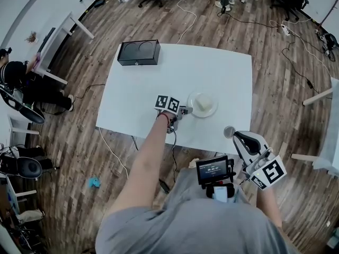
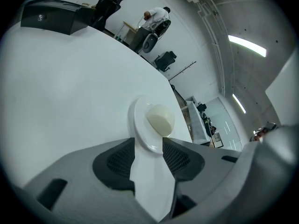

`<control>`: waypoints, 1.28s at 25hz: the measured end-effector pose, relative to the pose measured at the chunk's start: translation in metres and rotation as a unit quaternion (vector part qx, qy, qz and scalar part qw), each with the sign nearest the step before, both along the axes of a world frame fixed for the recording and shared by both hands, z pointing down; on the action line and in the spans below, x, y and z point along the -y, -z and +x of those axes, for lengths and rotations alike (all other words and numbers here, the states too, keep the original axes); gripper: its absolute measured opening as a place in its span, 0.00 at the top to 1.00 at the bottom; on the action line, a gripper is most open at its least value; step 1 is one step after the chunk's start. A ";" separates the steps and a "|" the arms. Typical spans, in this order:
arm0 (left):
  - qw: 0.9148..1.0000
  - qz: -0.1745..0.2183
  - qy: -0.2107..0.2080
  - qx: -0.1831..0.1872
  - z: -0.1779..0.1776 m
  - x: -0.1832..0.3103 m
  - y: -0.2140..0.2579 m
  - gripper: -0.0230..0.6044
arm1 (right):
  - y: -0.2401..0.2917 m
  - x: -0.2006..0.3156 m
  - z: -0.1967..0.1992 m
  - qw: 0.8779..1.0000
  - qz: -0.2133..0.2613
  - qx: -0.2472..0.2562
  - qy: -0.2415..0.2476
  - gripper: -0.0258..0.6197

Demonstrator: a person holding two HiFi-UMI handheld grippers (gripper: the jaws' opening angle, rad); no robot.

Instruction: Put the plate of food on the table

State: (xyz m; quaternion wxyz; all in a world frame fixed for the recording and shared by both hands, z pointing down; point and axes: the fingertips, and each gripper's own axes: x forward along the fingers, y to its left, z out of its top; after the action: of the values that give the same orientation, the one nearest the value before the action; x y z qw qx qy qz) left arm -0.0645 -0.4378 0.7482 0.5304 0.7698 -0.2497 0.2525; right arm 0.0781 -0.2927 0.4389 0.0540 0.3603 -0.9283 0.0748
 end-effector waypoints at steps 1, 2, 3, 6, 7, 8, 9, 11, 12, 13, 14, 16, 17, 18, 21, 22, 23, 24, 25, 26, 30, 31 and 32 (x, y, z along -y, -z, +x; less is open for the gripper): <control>1.000 0.003 0.000 -0.001 0.000 -0.001 0.003 0.69 | 0.000 -0.001 0.000 1.000 0.000 0.000 0.000 0.91; 1.000 0.007 -0.001 -0.004 0.000 -0.002 0.006 0.69 | 0.001 -0.002 0.000 1.000 0.000 0.000 0.001 0.91; 1.000 0.012 -0.003 -0.006 0.000 -0.003 0.010 0.69 | 0.001 -0.003 -0.001 1.000 0.000 0.001 0.001 0.91; 0.999 0.028 -0.013 -0.016 0.003 -0.009 0.022 0.69 | 0.002 -0.007 -0.003 1.000 0.002 0.002 0.001 0.91; 0.999 0.033 -0.017 -0.022 0.005 -0.011 0.027 0.69 | 0.003 -0.008 -0.004 1.000 0.003 0.003 0.001 0.91; 0.999 0.040 -0.021 -0.029 0.007 -0.014 0.033 0.69 | 0.003 -0.009 -0.005 1.000 0.004 0.004 0.001 0.91; 0.998 0.046 -0.025 -0.035 0.010 -0.016 0.039 0.69 | 0.003 -0.010 -0.005 1.000 0.004 0.005 0.000 0.91; 0.997 0.060 -0.034 -0.045 0.014 -0.021 0.050 0.69 | 0.004 -0.012 -0.006 1.000 0.005 0.006 0.000 0.91; 0.996 0.066 -0.038 -0.048 0.016 -0.024 0.055 0.69 | 0.004 -0.013 -0.007 1.000 0.004 0.006 -0.001 0.91; 0.995 0.072 -0.041 -0.051 0.018 -0.027 0.060 0.69 | 0.004 -0.013 -0.007 1.000 0.004 0.007 -0.001 0.91; 0.995 0.076 -0.044 -0.054 0.019 -0.030 0.064 0.69 | 0.003 -0.014 -0.007 1.000 0.005 0.007 -0.001 0.91; 0.993 0.086 -0.053 -0.060 0.023 -0.037 0.074 0.69 | 0.003 -0.017 -0.008 1.000 0.006 0.007 -0.002 0.91; 0.992 0.093 -0.061 -0.062 0.024 -0.041 0.079 0.69 | 0.004 -0.018 -0.009 1.000 0.006 0.007 -0.002 0.91; 0.990 0.101 -0.070 -0.062 0.026 -0.045 0.084 0.69 | 0.004 -0.020 -0.009 1.000 0.007 0.007 -0.002 0.91; 0.985 0.126 -0.096 -0.073 0.030 -0.060 0.100 0.70 | 0.004 -0.023 -0.010 1.000 0.007 0.007 -0.003 0.91; 0.983 0.132 -0.100 -0.078 0.030 -0.064 0.104 0.71 | 0.003 -0.024 -0.011 1.000 0.008 0.007 -0.004 0.91; 0.982 0.137 -0.100 -0.083 0.030 -0.068 0.108 0.73 | 0.003 -0.025 -0.012 1.000 0.008 0.007 -0.004 0.91; 0.981 0.143 -0.098 -0.088 0.030 -0.072 0.113 0.75 | 0.003 -0.027 -0.013 1.000 0.009 0.008 -0.004 0.91; 0.980 0.149 -0.096 -0.092 0.029 -0.075 0.118 0.78 | 0.002 -0.028 -0.014 1.000 0.009 0.008 -0.004 0.91; 0.979 0.156 -0.094 -0.095 0.029 -0.078 0.123 0.80 | 0.003 -0.029 -0.015 1.000 0.010 0.009 -0.003 0.91; 0.973 0.184 -0.095 -0.097 0.028 -0.093 0.144 0.87 | 0.002 -0.031 -0.018 1.000 0.011 0.011 0.000 0.91; 0.972 0.191 -0.095 -0.098 0.029 -0.098 0.148 0.88 | 0.001 -0.032 -0.018 1.000 0.011 0.011 0.000 0.91; 0.971 0.198 -0.094 -0.100 0.029 -0.102 0.153 0.89 | 0.000 -0.033 -0.019 1.000 0.011 0.012 0.000 0.91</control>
State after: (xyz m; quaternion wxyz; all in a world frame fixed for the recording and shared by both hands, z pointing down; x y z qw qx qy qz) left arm -0.0351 -0.3357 0.5956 0.3640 0.9006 -0.1670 0.1687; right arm 0.0595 -0.2599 0.4387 0.0391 0.3595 -0.9297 0.0692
